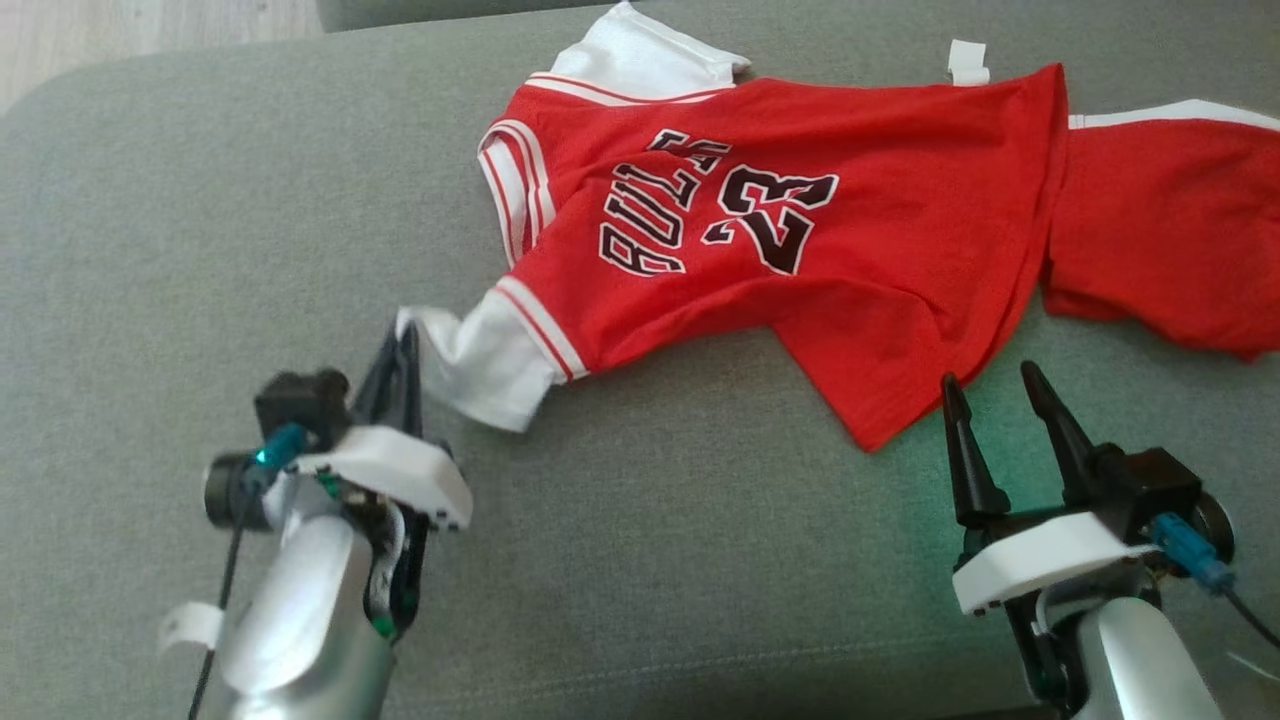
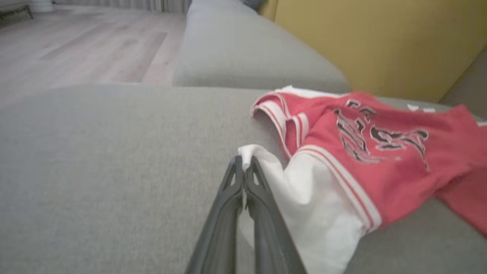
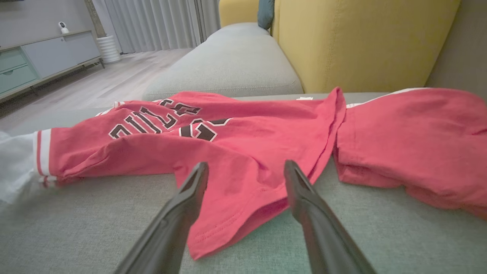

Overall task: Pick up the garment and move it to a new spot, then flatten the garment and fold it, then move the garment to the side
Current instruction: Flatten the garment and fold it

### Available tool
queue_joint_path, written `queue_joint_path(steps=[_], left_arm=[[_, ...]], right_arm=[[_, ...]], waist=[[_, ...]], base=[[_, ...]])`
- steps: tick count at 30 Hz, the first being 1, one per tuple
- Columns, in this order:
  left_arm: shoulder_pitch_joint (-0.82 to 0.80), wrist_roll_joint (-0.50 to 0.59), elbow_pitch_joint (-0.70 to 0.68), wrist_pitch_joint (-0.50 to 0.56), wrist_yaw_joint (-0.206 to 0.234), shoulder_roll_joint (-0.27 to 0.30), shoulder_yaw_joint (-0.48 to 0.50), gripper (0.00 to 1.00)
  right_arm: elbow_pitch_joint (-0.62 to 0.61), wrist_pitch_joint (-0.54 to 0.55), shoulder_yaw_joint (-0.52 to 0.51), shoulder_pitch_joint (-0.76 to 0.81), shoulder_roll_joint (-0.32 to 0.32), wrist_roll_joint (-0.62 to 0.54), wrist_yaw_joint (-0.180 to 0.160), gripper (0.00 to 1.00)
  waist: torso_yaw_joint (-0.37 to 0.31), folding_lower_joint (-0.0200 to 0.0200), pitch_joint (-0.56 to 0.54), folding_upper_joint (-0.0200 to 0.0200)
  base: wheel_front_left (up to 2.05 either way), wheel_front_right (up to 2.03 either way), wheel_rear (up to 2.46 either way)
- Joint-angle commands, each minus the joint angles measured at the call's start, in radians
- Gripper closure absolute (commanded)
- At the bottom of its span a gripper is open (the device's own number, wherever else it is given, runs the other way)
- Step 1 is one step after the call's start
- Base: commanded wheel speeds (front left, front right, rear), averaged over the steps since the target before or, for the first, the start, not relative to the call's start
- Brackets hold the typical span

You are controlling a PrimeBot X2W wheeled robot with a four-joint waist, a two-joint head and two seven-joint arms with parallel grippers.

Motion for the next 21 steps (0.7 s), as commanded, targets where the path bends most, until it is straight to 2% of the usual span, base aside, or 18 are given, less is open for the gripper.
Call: queue_joint_path(steps=[1,9,21], left_arm=[[-0.038,0.0,-0.069,-0.015,0.005,0.013,0.041,1.0],[0.023,0.045,-0.379,-0.016,-0.004,-0.004,0.097,1.0],[0.062,0.075,-0.476,-0.016,-0.024,-0.014,0.111,1.0]], right_arm=[[-0.021,0.007,0.013,-0.021,-0.002,0.013,0.003,0.0],[0.051,0.061,0.014,-0.031,-0.002,0.103,0.003,0.0],[0.185,0.128,0.066,-0.077,-0.002,0.215,0.003,0.0]], waist=[[0.005,0.0,-0.002,0.0],[0.025,0.0,0.002,0.0],[0.047,0.0,0.02,0.0]], base=[[0.0,0.0,0.0],[0.0,0.0,0.0],[0.0,0.0,0.0]])
